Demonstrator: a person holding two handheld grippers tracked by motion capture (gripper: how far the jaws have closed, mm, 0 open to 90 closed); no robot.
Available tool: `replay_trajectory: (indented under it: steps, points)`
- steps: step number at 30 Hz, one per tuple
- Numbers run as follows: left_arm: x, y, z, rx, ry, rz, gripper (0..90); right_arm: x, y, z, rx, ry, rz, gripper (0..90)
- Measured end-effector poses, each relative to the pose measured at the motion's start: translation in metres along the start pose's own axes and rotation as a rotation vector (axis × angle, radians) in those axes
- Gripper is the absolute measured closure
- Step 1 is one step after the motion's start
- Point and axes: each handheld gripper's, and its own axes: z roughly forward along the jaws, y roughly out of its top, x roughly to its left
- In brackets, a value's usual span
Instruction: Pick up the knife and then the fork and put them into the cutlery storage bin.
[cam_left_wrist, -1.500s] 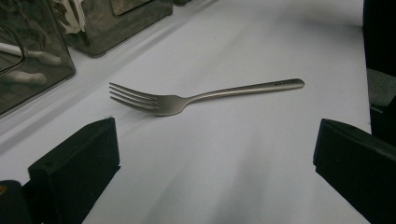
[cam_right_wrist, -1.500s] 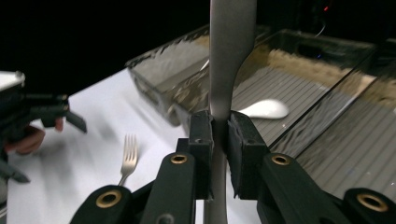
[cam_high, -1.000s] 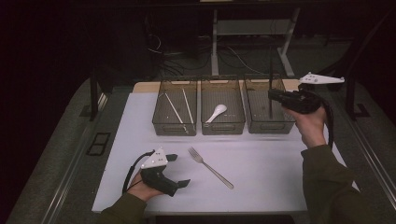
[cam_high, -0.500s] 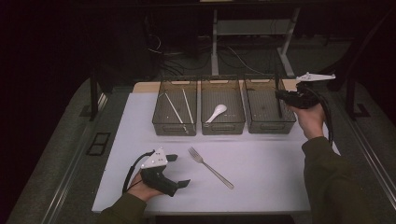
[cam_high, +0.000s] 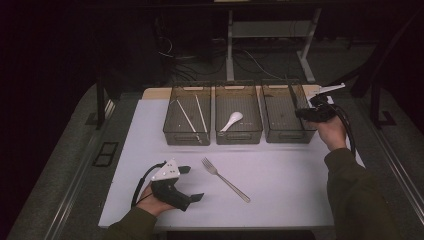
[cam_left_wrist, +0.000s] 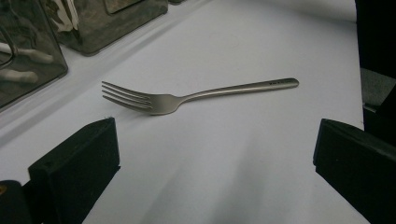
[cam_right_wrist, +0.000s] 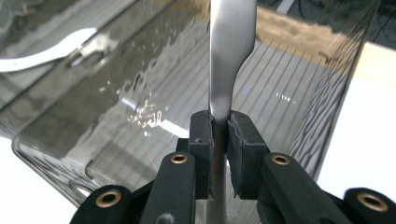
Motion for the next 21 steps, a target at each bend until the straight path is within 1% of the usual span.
replay_trajectory:
  steps: [2, 7, 10, 14, 15, 16, 19, 21]
  points:
    - [0.0, 0.0, 0.0, 0.0, -0.001, 0.0, 0.0, 0.001, 0.0, 0.004, 0.027, -0.013, -0.01, 80.0]
    - [0.0, 0.0, 0.0, 0.001, -0.003, 0.0, 0.0, 0.0, -0.001, 0.012, 0.071, -0.032, -0.006, 80.0]
    - [0.0, 0.0, 0.0, 0.001, -0.005, 0.0, 0.0, 0.0, 0.0, 0.015, 0.086, -0.03, -0.004, 79.9]
    - [0.0, 0.0, 0.0, 0.001, -0.008, 0.002, 0.0, 0.003, 0.002, 0.019, 0.107, -0.035, -0.018, 79.0]
    - [0.0, 0.0, 0.0, 0.0, -0.008, 0.001, 0.0, 0.003, 0.002, 0.02, 0.11, -0.025, -0.013, 77.8]
    - [0.0, 0.0, 0.0, 0.0, -0.008, 0.001, 0.0, 0.003, 0.002, 0.021, 0.108, -0.015, -0.004, 76.8]
    - [0.0, 0.0, 0.0, 0.002, -0.008, 0.002, 0.0, 0.002, 0.002, 0.018, 0.072, -0.007, 0.01, 69.3]
    - [-0.001, 0.0, 0.0, 0.003, -0.009, 0.0, 0.0, 0.002, 0.003, 0.014, 0.059, 0.011, 0.027, 65.5]
